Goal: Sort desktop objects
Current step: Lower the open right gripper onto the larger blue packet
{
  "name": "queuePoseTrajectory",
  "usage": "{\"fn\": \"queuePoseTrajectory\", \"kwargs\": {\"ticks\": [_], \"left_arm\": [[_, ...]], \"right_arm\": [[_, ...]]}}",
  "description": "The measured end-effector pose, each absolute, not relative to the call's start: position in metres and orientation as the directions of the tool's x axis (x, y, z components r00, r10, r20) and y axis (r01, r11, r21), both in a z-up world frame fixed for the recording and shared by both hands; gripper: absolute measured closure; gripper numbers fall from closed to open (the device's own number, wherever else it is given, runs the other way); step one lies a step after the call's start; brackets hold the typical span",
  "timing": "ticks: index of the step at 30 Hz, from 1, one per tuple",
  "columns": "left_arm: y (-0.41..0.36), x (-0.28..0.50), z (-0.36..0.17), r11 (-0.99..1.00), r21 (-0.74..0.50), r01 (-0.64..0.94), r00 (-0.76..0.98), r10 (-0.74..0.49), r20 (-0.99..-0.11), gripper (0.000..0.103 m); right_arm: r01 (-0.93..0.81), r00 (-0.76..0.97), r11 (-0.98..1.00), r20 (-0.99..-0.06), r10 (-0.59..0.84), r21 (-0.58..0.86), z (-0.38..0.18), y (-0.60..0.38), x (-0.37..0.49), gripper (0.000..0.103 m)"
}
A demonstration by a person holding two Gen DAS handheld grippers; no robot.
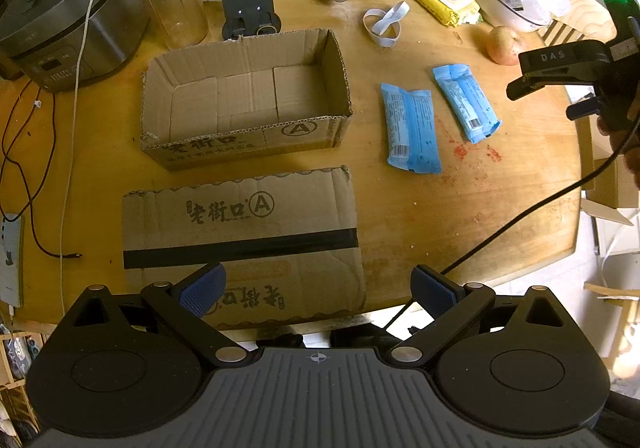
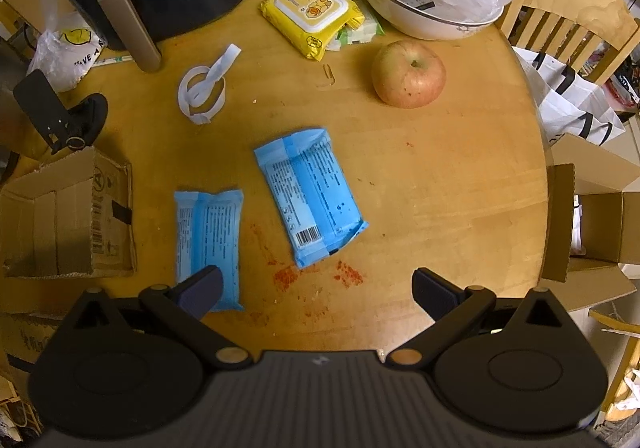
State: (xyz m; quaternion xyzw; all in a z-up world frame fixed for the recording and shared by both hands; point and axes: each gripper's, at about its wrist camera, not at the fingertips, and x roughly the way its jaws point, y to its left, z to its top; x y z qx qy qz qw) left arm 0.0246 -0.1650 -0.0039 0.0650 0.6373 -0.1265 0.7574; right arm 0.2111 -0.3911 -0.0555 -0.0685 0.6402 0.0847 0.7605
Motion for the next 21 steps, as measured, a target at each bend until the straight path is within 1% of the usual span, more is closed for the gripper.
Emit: {"fn": "queuePoseTrajectory", "kwargs": {"ticks": [21], "left_arm": [[-0.163, 0.023, -0.004, 0.964, -0.06, 0.26, 0.155, -0.103, -0.983, 0.002]], "right_arm": [[-0.24, 0.158, 0.971, -0.987, 0.037, -0.002, -0.065, -0.384, 0.246, 0.0]]}}
